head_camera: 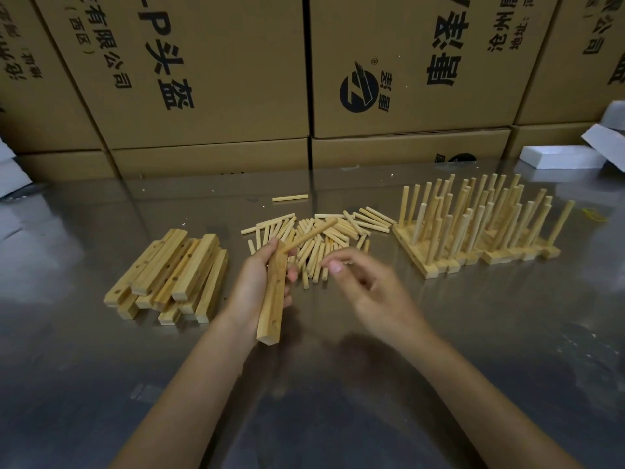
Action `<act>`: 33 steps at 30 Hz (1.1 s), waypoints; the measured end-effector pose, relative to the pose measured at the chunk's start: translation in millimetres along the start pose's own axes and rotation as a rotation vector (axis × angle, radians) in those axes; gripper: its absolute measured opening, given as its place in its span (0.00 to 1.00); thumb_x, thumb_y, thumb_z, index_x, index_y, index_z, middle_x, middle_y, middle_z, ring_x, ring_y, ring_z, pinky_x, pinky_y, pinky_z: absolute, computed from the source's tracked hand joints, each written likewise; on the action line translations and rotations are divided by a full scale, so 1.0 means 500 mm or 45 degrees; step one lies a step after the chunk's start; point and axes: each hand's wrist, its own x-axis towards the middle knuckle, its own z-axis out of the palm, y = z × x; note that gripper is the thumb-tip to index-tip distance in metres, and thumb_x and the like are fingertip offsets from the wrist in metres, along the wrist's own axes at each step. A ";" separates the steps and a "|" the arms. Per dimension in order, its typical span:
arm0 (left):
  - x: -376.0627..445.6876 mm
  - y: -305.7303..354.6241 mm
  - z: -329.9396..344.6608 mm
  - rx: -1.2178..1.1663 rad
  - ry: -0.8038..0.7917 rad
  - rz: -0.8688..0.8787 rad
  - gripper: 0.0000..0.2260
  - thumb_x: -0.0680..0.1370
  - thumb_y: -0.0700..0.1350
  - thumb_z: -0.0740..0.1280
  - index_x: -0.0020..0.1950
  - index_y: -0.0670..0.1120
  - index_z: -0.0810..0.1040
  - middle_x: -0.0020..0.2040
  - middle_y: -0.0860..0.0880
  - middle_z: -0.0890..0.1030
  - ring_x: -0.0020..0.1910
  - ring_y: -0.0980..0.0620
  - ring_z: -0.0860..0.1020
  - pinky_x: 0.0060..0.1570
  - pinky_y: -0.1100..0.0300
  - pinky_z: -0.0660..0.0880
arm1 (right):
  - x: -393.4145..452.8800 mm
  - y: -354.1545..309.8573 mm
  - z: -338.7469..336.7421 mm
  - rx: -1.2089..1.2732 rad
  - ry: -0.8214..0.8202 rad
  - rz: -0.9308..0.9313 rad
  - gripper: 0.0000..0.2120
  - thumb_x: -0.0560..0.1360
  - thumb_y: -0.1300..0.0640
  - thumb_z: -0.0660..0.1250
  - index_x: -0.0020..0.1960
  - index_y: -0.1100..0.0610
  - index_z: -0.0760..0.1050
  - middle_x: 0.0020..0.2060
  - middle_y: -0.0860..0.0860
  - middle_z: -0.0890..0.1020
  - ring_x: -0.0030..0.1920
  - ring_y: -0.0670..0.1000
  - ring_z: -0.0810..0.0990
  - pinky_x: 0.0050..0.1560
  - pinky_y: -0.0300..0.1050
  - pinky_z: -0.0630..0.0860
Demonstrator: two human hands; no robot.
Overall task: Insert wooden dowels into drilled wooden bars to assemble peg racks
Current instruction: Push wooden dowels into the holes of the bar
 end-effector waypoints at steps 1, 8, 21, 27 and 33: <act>-0.002 -0.001 0.004 -0.003 -0.009 0.005 0.18 0.84 0.55 0.56 0.50 0.44 0.78 0.29 0.50 0.73 0.23 0.54 0.67 0.20 0.66 0.64 | -0.004 0.003 0.011 -0.109 -0.057 -0.039 0.05 0.82 0.53 0.62 0.54 0.47 0.77 0.36 0.46 0.80 0.34 0.49 0.75 0.35 0.45 0.72; -0.008 -0.011 0.020 0.138 0.010 -0.021 0.20 0.81 0.60 0.60 0.44 0.46 0.78 0.29 0.52 0.75 0.24 0.55 0.72 0.23 0.64 0.70 | -0.014 0.010 0.031 -0.436 -0.141 -0.210 0.06 0.77 0.51 0.62 0.52 0.44 0.75 0.39 0.39 0.78 0.39 0.41 0.76 0.35 0.33 0.66; -0.004 -0.024 0.030 0.276 0.030 0.134 0.18 0.83 0.59 0.57 0.58 0.47 0.78 0.32 0.50 0.76 0.30 0.53 0.75 0.38 0.58 0.72 | -0.018 0.004 0.026 -0.662 -0.103 -0.423 0.08 0.77 0.50 0.61 0.52 0.44 0.78 0.46 0.38 0.81 0.43 0.40 0.78 0.37 0.37 0.74; -0.011 -0.033 0.036 0.365 0.005 0.270 0.16 0.84 0.57 0.56 0.55 0.48 0.78 0.33 0.51 0.79 0.30 0.57 0.79 0.37 0.62 0.77 | -0.014 0.005 0.021 -0.467 -0.177 -0.340 0.07 0.77 0.55 0.64 0.50 0.51 0.81 0.42 0.41 0.83 0.43 0.43 0.81 0.41 0.46 0.79; -0.020 -0.041 0.041 0.420 -0.022 0.327 0.17 0.84 0.58 0.55 0.55 0.49 0.78 0.36 0.53 0.81 0.37 0.58 0.81 0.42 0.62 0.72 | -0.014 0.006 0.019 -0.303 -0.188 -0.185 0.05 0.77 0.60 0.68 0.48 0.53 0.82 0.42 0.39 0.82 0.47 0.38 0.81 0.50 0.38 0.79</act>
